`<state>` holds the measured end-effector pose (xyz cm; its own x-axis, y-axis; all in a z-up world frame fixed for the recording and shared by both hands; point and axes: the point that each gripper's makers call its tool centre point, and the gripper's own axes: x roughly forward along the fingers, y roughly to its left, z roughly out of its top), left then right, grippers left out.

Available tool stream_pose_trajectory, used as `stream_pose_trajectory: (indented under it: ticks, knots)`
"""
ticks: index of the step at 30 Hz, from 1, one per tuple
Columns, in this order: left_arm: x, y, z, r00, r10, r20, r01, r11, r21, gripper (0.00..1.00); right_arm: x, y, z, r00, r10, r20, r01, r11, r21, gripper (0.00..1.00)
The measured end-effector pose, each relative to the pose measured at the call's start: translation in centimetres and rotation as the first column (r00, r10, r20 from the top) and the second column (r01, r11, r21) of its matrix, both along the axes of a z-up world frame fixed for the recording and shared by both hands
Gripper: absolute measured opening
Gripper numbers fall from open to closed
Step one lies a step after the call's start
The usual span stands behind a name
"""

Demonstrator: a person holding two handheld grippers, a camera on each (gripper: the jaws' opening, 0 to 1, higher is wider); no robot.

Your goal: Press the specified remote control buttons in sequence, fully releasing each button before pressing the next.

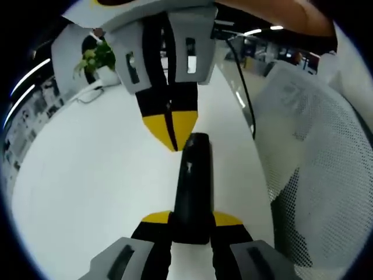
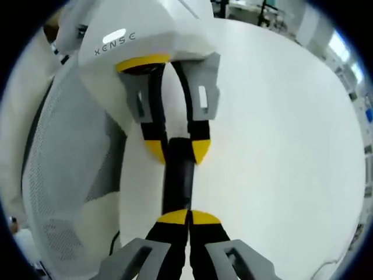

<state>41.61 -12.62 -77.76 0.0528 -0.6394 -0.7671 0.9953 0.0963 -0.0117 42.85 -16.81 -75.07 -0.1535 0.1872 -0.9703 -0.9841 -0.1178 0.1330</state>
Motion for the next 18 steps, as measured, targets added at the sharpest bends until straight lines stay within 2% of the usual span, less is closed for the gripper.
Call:
stream_pose_trajectory:
  ticks: [9,18]
  knots:
    - [0.1,0.0,0.0,1.000,0.005,0.003,-0.004,1.000,-0.030,0.24,-0.3,0.4,-0.9,1.000,0.011,-0.028,-0.011,1.000,-0.008,0.00]
    - [0.1,0.0,0.0,1.000,0.005,0.004,-0.005,0.999,-0.034,0.24,-0.5,0.6,-1.6,0.999,0.020,-0.047,-0.021,0.999,-0.025,0.00]
